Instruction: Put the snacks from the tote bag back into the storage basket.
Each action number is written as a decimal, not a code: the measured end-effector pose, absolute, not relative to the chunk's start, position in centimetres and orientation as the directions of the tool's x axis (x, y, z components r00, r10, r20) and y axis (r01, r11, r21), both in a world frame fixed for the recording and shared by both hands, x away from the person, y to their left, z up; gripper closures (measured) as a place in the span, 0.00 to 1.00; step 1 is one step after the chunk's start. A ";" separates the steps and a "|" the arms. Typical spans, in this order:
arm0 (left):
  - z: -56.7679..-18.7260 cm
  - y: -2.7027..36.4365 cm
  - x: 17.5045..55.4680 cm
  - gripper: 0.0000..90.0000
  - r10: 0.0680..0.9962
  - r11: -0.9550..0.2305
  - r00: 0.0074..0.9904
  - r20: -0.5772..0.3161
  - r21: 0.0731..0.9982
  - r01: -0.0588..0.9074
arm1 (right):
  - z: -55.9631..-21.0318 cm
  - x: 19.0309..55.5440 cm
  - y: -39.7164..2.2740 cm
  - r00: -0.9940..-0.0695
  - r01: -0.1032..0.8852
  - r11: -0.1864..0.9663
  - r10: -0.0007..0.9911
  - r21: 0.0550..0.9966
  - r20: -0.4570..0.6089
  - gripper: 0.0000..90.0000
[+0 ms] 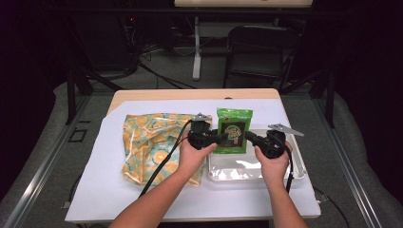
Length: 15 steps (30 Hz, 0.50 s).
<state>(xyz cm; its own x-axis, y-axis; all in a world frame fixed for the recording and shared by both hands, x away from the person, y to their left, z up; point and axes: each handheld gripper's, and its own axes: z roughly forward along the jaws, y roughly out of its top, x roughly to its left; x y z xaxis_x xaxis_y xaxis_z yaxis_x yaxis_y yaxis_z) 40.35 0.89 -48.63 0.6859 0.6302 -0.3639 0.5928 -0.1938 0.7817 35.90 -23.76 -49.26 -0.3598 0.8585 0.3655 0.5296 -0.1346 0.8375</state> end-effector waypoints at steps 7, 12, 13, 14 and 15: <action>-49.2 0.5 40.4 0.67 0.652 -0.217 0.671 -0.352 0.761 0.611 | -49.6 36.0 -23.6 -0.352 0.539 -0.105 0.873 0.836 0.337 0.99; -49.4 0.6 40.5 0.66 0.664 -0.228 0.662 -0.347 0.750 0.621 | -49.8 36.0 -23.3 -0.349 0.539 -0.106 0.874 0.835 0.337 0.99; -49.5 0.5 40.6 0.66 0.669 -0.230 0.658 -0.345 0.746 0.625 | -49.9 36.0 -23.2 -0.349 0.540 -0.108 0.874 0.835 0.339 0.99; -49.5 0.6 40.6 0.66 0.672 -0.233 0.656 -0.344 0.742 0.628 | -50.0 36.0 -23.1 -0.350 0.542 -0.099 0.876 0.835 0.331 0.99; -49.5 0.6 40.6 0.65 0.673 -0.238 0.655 -0.344 0.738 0.632 | -50.0 36.0 -23.1 -0.354 0.543 -0.094 0.876 0.834 0.329 0.99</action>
